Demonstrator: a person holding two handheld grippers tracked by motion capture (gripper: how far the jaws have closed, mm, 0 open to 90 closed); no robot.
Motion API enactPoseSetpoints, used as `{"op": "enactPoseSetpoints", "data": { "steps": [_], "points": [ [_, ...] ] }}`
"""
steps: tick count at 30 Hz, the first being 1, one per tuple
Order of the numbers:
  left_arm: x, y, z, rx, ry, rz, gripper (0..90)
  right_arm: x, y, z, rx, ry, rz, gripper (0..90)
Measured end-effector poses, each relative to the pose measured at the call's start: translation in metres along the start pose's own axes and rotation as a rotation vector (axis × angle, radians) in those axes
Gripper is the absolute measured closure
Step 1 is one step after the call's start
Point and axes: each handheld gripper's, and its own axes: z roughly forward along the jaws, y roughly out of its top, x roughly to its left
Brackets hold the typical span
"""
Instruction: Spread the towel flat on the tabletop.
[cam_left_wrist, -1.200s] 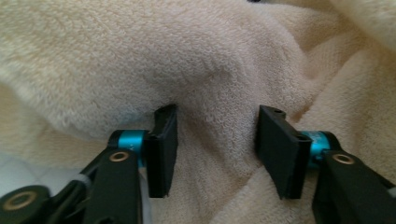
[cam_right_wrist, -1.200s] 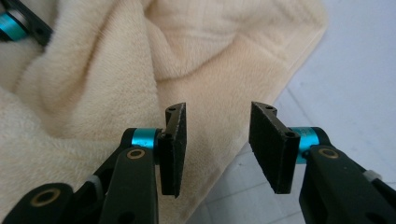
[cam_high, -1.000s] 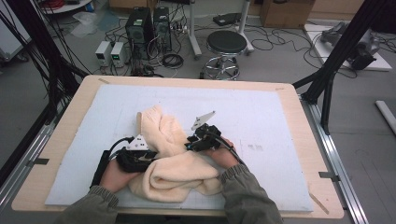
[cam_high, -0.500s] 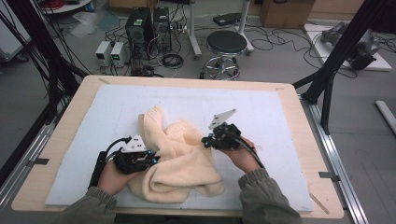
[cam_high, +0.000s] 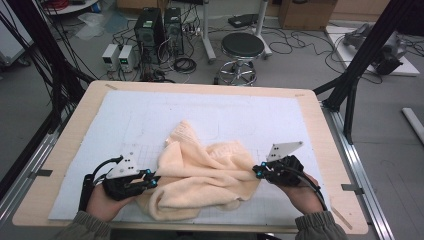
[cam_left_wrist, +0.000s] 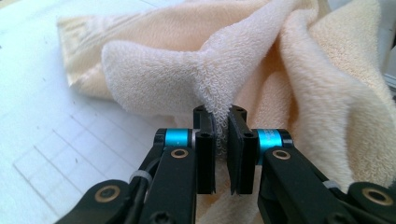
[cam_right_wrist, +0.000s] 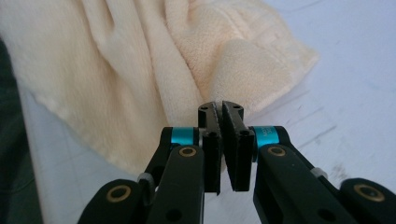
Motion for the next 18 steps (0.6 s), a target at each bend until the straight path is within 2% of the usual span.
{"op": "enactPoseSetpoints", "data": {
  "steps": [4,6,7,8,9,12,14,15,18],
  "points": [
    [-0.005,-0.006,-0.006,0.009,-0.019,-0.005,81.5,0.003,-0.009,0.009,0.008,0.026,0.016,84.9],
    [-0.006,-0.004,-0.011,0.006,-0.03,-0.005,76.9,0.001,-0.005,0.008,-0.032,0.037,0.016,80.2],
    [-0.006,-0.001,-0.014,-0.004,-0.029,0.001,76.9,0.001,-0.005,0.008,-0.032,0.037,0.016,80.2],
    [-0.006,0.002,-0.018,-0.015,-0.023,0.001,71.0,0.001,0.003,0.004,-0.073,0.039,0.015,74.8],
    [-0.005,0.007,-0.022,-0.027,-0.019,0.007,71.0,0.001,0.003,0.004,-0.073,0.039,0.015,74.8],
    [0.002,0.024,-0.03,-0.055,0.008,0.046,59.6,0.0,0.018,0.003,-0.108,0.057,-0.007,67.6],
    [0.008,0.032,-0.028,-0.061,-0.006,0.053,50.6,0.002,0.027,0.011,-0.123,0.081,-0.032,61.7],
    [0.011,0.036,-0.024,-0.063,-0.011,0.056,50.6,0.002,0.027,0.011,-0.123,0.081,-0.032,61.7],
    [0.02,0.043,-0.007,-0.049,-0.037,0.056,41.8,0.005,0.031,0.025,-0.133,0.116,-0.036,56.8]
  ]
}}
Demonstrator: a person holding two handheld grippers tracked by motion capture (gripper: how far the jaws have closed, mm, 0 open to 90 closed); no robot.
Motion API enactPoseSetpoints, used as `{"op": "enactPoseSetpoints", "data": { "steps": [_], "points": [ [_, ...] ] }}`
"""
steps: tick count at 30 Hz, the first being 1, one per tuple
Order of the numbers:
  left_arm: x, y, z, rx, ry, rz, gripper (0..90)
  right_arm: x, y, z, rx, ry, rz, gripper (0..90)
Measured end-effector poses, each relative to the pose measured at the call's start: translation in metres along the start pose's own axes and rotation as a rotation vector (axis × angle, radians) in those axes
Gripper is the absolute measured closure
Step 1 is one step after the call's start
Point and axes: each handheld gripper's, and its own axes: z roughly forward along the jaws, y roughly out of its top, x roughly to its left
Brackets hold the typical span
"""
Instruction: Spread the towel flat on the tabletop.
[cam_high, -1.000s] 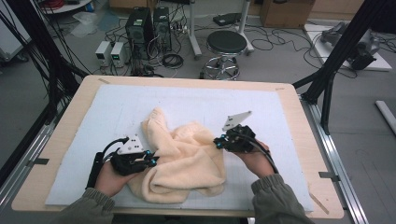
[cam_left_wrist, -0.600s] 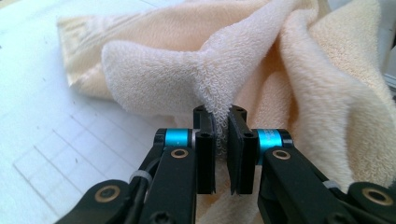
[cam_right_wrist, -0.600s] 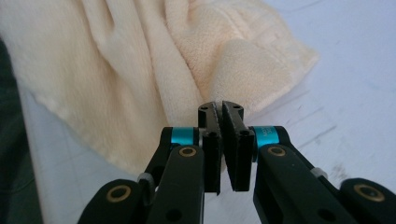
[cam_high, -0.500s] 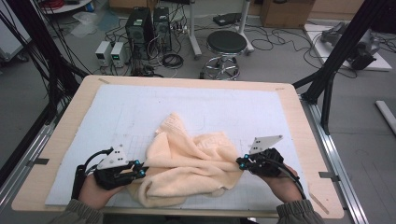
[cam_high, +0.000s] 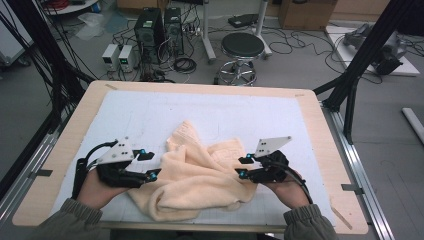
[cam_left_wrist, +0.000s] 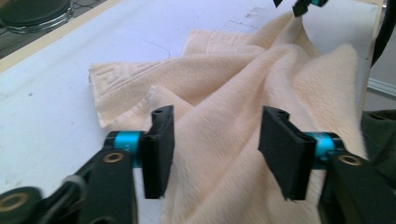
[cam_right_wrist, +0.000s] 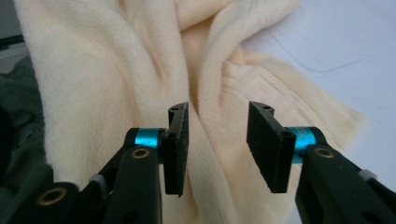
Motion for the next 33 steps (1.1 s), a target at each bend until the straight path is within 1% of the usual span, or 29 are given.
{"op": "enactPoseSetpoints", "data": {
  "steps": [1,2,3,4,5,6,7,8,9,10,11,12,13,14,15,16,17,19,21,23,24,28,29,30,31,32,33],
  "points": [
    [0.003,0.001,0.007,0.008,-0.011,-0.004,40.0,0.0,0.0,0.004,0.001,0.01,0.0,55.7],
    [0.005,0.001,0.015,0.02,-0.018,-0.01,36.6,0.001,0.0,0.013,0.014,0.026,-0.004,53.7],
    [0.007,0.001,0.023,0.035,-0.023,-0.004,36.1,0.001,-0.001,0.017,0.018,0.031,-0.008,53.1],
    [0.009,0.001,0.031,0.049,-0.025,0.001,35.8,0.0,-0.001,0.021,0.025,0.038,-0.001,52.3],
    [0.01,0.0,0.039,0.063,-0.03,-0.002,35.8,0.0,-0.001,0.021,0.025,0.038,-0.001,52.3],
    [0.012,-0.001,0.046,0.078,-0.036,0.004,35.4,0.0,-0.003,0.025,0.035,0.048,0.001,52.1],
    [0.014,-0.002,0.053,0.091,-0.04,0.001,35.4,-0.001,-0.006,0.031,0.051,0.06,0.011,52.1],
    [0.015,-0.004,0.061,0.109,-0.048,0.0,35.4,-0.001,-0.006,0.031,0.051,0.06,0.011,52.1],
    [0.016,-0.007,0.068,0.128,-0.062,-0.014,36.1,-0.002,-0.008,0.035,0.054,0.068,0.021,52.4],
    [0.018,-0.009,0.075,0.162,-0.08,-0.006,38.6,-0.003,-0.011,0.037,0.062,0.073,0.027,53.6],
    [0.019,-0.011,0.081,0.195,-0.094,-0.001,43.5,-0.003,-0.013,0.04,0.069,0.081,0.029,56.4],
    [0.019,-0.013,0.086,0.224,-0.111,0.003,56.5,-0.003,-0.016,0.046,0.082,0.093,0.025,63.4],
    [0.019,-0.014,0.089,0.257,-0.127,0.016,56.5,-0.003,-0.016,0.046,0.082,0.093,0.025,63.4],
    [0.018,-0.016,0.092,0.281,-0.122,0.037,64.2,-0.003,-0.018,0.048,0.092,0.108,0.029,68.5],
    [0.017,-0.017,0.094,0.295,-0.112,0.043,68.7,-0.002,-0.019,0.05,0.095,0.114,0.022,71.7],
    [0.015,-0.016,0.093,0.3,-0.107,0.043,74.0,-0.001,-0.02,0.05,0.099,0.122,0.014,74.2],
    [0.014,-0.016,0.091,0.293,-0.093,0.044,77.5,-0.001,-0.02,0.051,0.1,0.126,0.006,76.3],
    [0.011,-0.015,0.085,0.287,-0.075,0.048,80.8,0.0,-0.019,0.048,0.093,0.135,0.012,78.1],
    [0.006,-0.016,0.075,0.254,-0.062,0.042,82.0,0.002,-0.019,0.046,0.083,0.143,0.019,78.6],
    [0.001,-0.02,0.063,0.233,-0.055,0.039,82.4,0.008,-0.017,0.043,0.082,0.145,0.004,78.8],
    [-0.003,-0.023,0.058,0.216,-0.052,0.03,82.5,0.011,-0.017,0.042,0.074,0.14,-0.005,78.8],
    [-0.02,-0.036,0.035,0.18,-0.06,0.02,82.9,0.026,-0.013,0.039,0.061,0.161,-0.029,78.9],
    [-0.024,-0.038,0.03,0.175,-0.061,0.009,83.0,0.03,-0.012,0.039,0.065,0.167,-0.027,79.0],
    [-0.027,-0.04,0.028,0.165,-0.062,-0.003,83.0,0.032,-0.011,0.04,0.063,0.172,-0.038,78.9],
    [-0.03,-0.042,0.023,0.166,-0.068,-0.003,83.0,0.034,-0.011,0.041,0.06,0.173,-0.038,78.7],
    [-0.032,-0.043,0.019,0.171,-0.072,-0.001,82.9,0.036,-0.008,0.041,0.053,0.174,-0.045,76.7],
    [-0.034,-0.045,0.015,0.17,-0.075,-0.009,82.7,0.036,-0.007,0.04,0.045,0.176,-0.044,74.8]
  ]
}}
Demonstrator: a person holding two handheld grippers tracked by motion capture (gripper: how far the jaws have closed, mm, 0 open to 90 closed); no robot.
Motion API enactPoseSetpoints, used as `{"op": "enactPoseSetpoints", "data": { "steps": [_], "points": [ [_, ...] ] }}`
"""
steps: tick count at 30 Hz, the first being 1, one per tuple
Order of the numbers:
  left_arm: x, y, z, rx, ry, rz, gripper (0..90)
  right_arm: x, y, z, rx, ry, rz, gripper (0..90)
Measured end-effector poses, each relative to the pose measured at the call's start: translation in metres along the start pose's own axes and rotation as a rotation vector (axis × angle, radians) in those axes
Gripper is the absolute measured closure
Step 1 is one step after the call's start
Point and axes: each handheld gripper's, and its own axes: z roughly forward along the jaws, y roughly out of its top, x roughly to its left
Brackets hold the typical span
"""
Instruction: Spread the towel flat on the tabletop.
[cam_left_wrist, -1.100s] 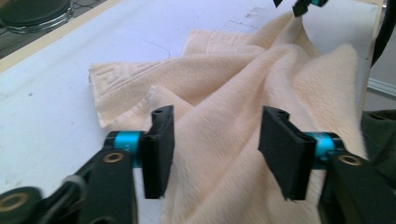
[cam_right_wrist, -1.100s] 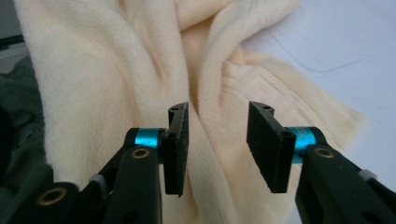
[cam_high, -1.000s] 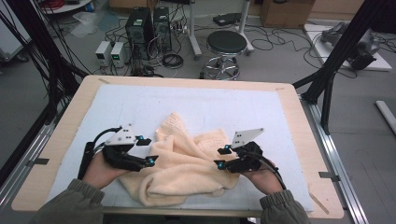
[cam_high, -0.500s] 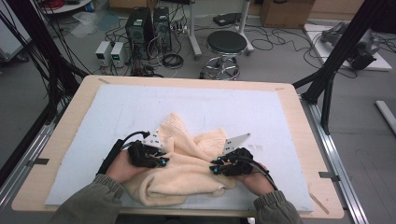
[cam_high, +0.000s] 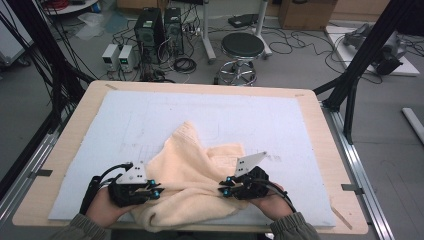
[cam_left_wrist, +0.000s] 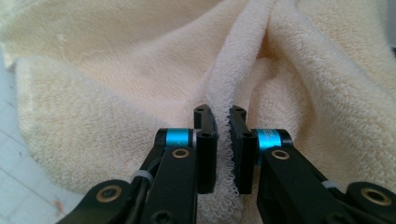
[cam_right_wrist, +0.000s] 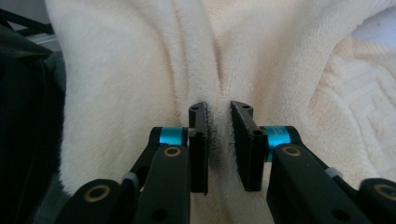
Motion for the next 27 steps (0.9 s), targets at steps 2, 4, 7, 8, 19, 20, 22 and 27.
{"op": "enactPoseSetpoints", "data": {
  "steps": [2,4,7,8,19,20,22,27],
  "points": [
    [-0.003,-0.003,-0.005,0.001,-0.003,-0.008,82.5,0.0,0.002,-0.001,-0.006,-0.002,0.0,72.6],
    [-0.003,-0.002,-0.009,0.003,-0.007,-0.009,80.8,-0.003,0.005,-0.006,-0.028,-0.011,0.004,68.0],
    [-0.002,0.004,-0.016,-0.022,-0.026,-0.023,74.2,-0.008,0.009,-0.019,-0.063,-0.037,0.017,62.5],
    [-0.002,0.007,-0.02,-0.038,-0.027,-0.025,71.8,-0.01,0.01,-0.023,-0.071,-0.042,0.025,61.5],
    [0.025,0.042,-0.033,-0.121,0.043,0.029,57.7,-0.045,0.004,-0.039,-0.057,-0.196,0.074,53.5],
    [0.032,0.045,-0.028,-0.123,0.05,0.033,55.7,-0.05,0.004,-0.035,-0.049,-0.207,0.079,53.3],
    [0.047,0.048,-0.015,-0.105,0.065,0.031,53.9,-0.059,0.002,-0.029,-0.03,-0.223,0.089,52.6],
    [0.084,0.046,0.025,-0.046,0.088,0.004,52.7,-0.085,-0.005,-0.01,0.016,-0.264,0.126,52.6]
  ]
}}
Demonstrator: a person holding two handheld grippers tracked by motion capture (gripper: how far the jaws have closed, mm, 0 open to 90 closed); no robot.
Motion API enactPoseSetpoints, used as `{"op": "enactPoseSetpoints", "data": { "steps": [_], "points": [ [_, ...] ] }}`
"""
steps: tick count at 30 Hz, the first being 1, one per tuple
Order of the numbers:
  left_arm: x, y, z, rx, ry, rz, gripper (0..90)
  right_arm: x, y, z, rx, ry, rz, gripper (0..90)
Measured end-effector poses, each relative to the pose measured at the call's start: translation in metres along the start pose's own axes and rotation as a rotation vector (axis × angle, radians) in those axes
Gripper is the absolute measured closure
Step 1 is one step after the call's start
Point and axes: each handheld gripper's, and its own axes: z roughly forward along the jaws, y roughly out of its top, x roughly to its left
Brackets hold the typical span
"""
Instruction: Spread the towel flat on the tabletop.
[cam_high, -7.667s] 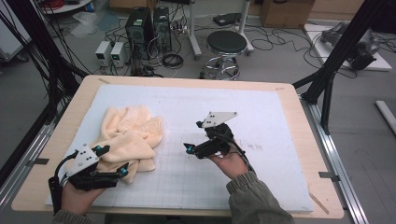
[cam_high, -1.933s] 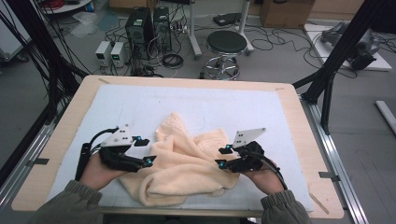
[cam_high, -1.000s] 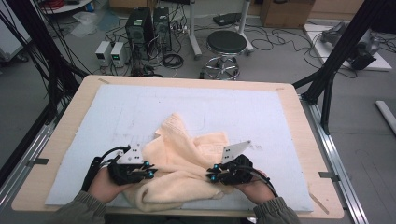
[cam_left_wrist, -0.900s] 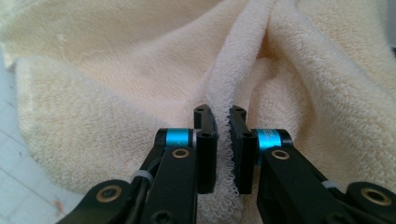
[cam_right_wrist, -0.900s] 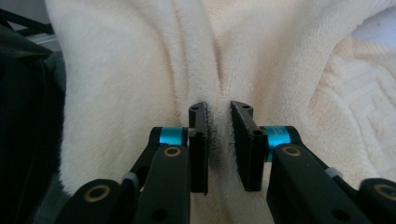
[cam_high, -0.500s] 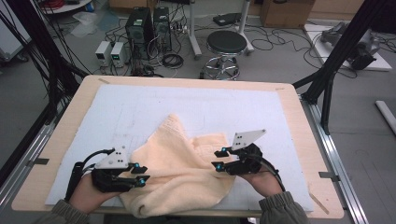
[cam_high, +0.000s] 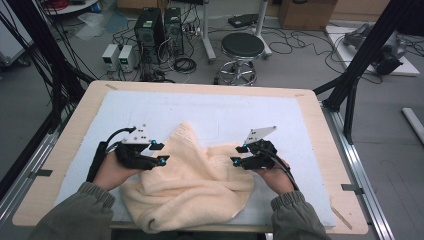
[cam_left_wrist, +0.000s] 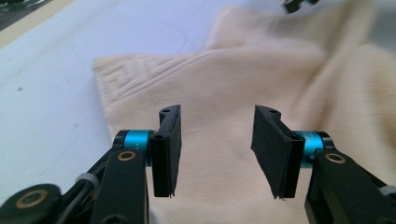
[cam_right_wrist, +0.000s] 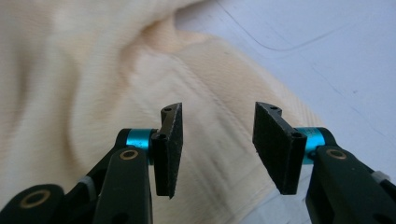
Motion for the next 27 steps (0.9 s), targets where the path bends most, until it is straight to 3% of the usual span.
{"op": "enactPoseSetpoints", "data": {
  "steps": [3,5,6,7,8,11,12,13,15,17,19,23,26,27],
  "points": [
    [0.013,-0.006,0.027,0.083,0.008,0.0,52.7,-0.008,-0.003,0.013,0.03,-0.013,0.018,53.6],
    [0.017,-0.011,0.04,0.143,-0.001,-0.007,53.2,-0.01,-0.007,0.026,0.081,0.0,0.02,60.3],
    [0.019,-0.013,0.046,0.168,-0.006,-0.016,53.2,-0.01,-0.007,0.026,0.081,0.0,0.02,60.3],
    [0.021,-0.015,0.051,0.198,-0.018,-0.021,54.7,-0.01,-0.006,0.026,0.073,0.009,0.019,68.6],
    [0.022,-0.018,0.054,0.204,-0.031,-0.034,54.7,-0.01,-0.006,0.026,0.073,0.009,0.019,68.6],
    [0.024,-0.021,0.052,0.173,-0.012,-0.077,64.2,-0.01,-0.005,0.026,0.081,0.042,0.004,82.6],
    [0.024,-0.021,0.051,0.178,-0.016,-0.079,74.1,-0.01,-0.005,0.025,0.082,0.05,-0.008,84.1],
    [0.022,-0.021,0.05,0.185,-0.01,-0.078,74.1,-0.01,-0.004,0.024,0.089,0.043,-0.011,84.8],
    [0.02,-0.02,0.05,0.192,-0.002,-0.065,83.3,-0.013,-0.001,0.014,0.084,0.001,-0.012,85.4],
    [0.018,-0.019,0.047,0.204,0.022,-0.047,84.3,-0.015,0.004,-0.002,0.046,-0.054,-0.016,85.5],
    [0.016,-0.019,0.043,0.173,0.046,-0.061,84.7,-0.015,0.011,-0.021,-0.015,-0.109,-0.01,85.5],
    [0.014,-0.025,0.023,0.131,0.056,-0.091,84.8,-0.015,0.013,-0.042,-0.071,-0.122,0.0,84.9],
    [0.007,-0.033,0.009,0.113,0.046,-0.092,84.8,-0.013,0.004,-0.037,-0.023,-0.092,0.008,83.6],
    [0.003,-0.036,0.005,0.11,0.039,-0.094,84.8,-0.011,-0.004,-0.026,0.032,-0.054,0.016,81.6]
  ]
}}
